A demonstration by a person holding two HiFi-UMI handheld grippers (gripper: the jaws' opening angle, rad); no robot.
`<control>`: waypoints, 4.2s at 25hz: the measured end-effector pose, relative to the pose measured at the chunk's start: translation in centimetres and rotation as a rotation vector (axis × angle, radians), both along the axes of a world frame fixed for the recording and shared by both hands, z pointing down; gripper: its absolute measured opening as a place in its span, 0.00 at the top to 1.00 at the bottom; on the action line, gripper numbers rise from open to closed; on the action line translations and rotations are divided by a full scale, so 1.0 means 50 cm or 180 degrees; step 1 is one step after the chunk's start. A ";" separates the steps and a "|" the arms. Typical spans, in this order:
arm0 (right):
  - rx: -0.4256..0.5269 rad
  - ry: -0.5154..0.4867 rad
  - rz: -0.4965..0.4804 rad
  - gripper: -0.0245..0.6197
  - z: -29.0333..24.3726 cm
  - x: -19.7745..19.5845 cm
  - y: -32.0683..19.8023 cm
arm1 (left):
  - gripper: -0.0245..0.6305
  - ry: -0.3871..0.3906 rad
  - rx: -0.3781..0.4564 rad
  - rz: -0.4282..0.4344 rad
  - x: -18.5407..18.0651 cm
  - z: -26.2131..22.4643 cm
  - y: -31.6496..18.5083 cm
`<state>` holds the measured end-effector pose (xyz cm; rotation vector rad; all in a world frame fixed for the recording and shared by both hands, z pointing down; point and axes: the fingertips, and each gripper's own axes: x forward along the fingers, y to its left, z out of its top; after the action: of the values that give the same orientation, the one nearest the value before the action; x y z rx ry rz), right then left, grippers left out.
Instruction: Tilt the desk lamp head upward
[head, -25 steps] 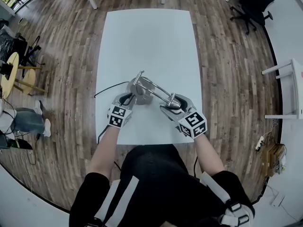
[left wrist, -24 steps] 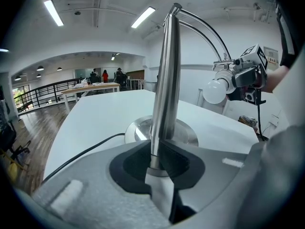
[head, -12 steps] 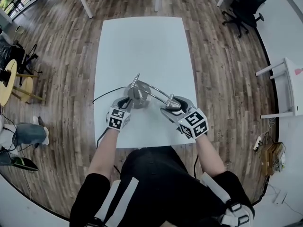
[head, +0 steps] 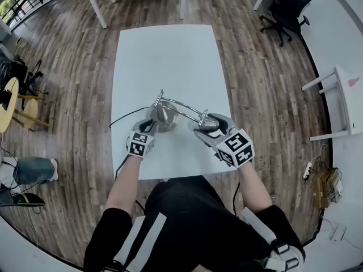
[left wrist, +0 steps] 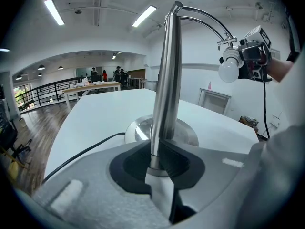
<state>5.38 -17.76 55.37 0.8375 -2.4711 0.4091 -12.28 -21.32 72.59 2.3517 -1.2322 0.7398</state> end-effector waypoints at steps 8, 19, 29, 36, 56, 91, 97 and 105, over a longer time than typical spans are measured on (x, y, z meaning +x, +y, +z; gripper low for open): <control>0.0150 -0.0008 0.0014 0.49 -0.045 0.002 -0.003 | 0.87 0.0046 -0.0037 -0.0046 -0.003 0.002 -0.003; 0.0415 -0.0121 0.0032 0.50 -0.119 -0.002 -0.008 | 0.87 0.0065 -0.0065 -0.0041 -0.004 -0.001 -0.001; 0.0746 -0.0339 0.0023 0.50 -0.185 -0.014 -0.019 | 0.87 0.0082 -0.0080 -0.0028 -0.004 -0.001 -0.004; 0.0905 -0.0454 0.0002 0.50 -0.213 -0.020 -0.019 | 0.87 0.0035 -0.0062 0.0021 0.000 0.003 0.001; 0.1311 -0.0712 -0.0190 0.50 -0.320 -0.074 -0.054 | 0.87 -0.0070 -0.0151 0.0080 0.004 0.005 -0.004; 0.1493 -0.0889 -0.0575 0.50 -0.405 -0.160 -0.093 | 0.87 -0.0131 -0.0200 0.0111 0.014 0.009 0.000; 0.1530 -0.0931 -0.0623 0.50 -0.413 -0.186 -0.106 | 0.87 -0.0121 -0.0196 0.0107 0.008 0.009 -0.005; 0.1543 -0.0977 -0.0692 0.50 -0.428 -0.197 -0.103 | 0.87 -0.0120 -0.0204 0.0122 0.017 0.007 -0.001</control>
<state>-4.49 -22.93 33.99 0.7111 -2.9693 -0.1629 -11.44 -21.39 72.92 2.3255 -1.1641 0.8271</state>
